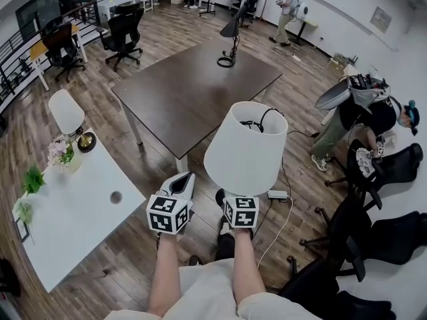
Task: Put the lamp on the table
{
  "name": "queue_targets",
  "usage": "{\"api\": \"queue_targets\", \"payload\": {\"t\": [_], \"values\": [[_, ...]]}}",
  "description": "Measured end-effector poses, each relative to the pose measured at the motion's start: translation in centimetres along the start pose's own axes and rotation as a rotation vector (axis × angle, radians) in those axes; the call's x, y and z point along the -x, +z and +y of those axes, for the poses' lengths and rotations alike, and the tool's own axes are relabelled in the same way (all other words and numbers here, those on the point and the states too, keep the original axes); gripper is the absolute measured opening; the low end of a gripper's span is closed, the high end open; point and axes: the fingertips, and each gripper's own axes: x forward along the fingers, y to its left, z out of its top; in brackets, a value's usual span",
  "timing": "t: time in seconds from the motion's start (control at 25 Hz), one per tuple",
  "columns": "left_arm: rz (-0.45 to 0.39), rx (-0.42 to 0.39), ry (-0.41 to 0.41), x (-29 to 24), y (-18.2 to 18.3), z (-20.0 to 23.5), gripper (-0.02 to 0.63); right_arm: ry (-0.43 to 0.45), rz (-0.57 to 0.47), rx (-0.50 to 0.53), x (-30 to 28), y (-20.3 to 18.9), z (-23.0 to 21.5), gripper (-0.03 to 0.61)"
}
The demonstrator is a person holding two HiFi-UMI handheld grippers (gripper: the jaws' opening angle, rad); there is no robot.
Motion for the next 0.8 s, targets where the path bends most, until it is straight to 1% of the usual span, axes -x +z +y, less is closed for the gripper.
{"api": "queue_targets", "payload": {"t": [0.2,0.36,0.48,0.64,0.8], "values": [[-0.02,-0.003,0.022,-1.8,1.3,1.9,0.0,0.027,-0.014,0.02,-2.8,1.2,-0.1,0.153],[-0.027,-0.039,0.021,-4.5,3.3,2.6,0.0,0.05,-0.032,0.029,-5.5,3.1,-0.8,0.153],[-0.043,-0.044,0.031,-7.2,5.1,3.4,0.0,0.065,-0.049,0.036,-7.9,4.8,-2.1,0.153],[-0.036,-0.067,0.039,-10.5,7.1,3.9,0.0,0.078,-0.062,0.041,-10.9,7.4,-4.2,0.153],[-0.036,-0.063,0.065,-13.5,8.9,4.8,0.0,0.097,-0.068,0.037,-13.6,9.3,-6.4,0.153]]}}
